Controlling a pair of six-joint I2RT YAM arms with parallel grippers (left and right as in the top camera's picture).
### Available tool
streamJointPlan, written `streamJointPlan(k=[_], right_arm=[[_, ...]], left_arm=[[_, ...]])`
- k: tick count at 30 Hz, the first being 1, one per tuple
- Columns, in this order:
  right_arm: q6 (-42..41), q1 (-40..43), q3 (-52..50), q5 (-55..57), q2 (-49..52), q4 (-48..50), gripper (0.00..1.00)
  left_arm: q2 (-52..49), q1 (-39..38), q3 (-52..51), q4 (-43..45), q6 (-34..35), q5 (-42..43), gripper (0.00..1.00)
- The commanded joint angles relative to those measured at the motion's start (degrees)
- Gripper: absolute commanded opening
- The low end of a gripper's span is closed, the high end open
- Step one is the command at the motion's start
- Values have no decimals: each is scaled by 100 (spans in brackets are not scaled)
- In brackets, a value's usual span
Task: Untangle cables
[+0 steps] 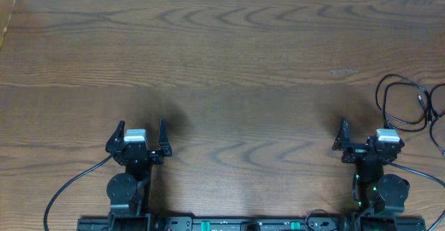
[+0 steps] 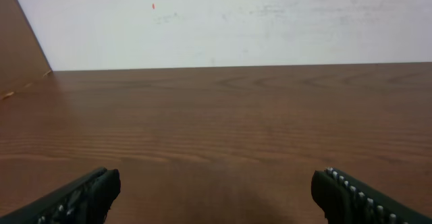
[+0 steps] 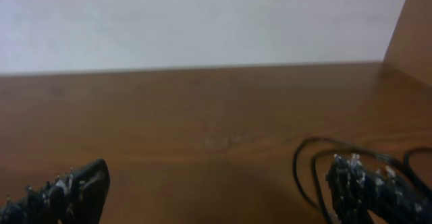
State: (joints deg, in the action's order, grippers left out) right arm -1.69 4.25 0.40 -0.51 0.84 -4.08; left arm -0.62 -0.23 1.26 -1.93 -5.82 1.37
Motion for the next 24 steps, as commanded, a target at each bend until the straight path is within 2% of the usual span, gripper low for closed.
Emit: streamJointPlan(k=[1,11,24], right_arm=[[361,-57,-9,83,-55,-42,99],[461,-87,-9,28,-55,-44,99],[448,-511,-9,79,-55,-39,99]], left_arm=[[39,-11,-101,-227,50,-98,96],[39,-11,-101,-227,50,-98,96],[39,-11,-101,-227,50,-98,96]])
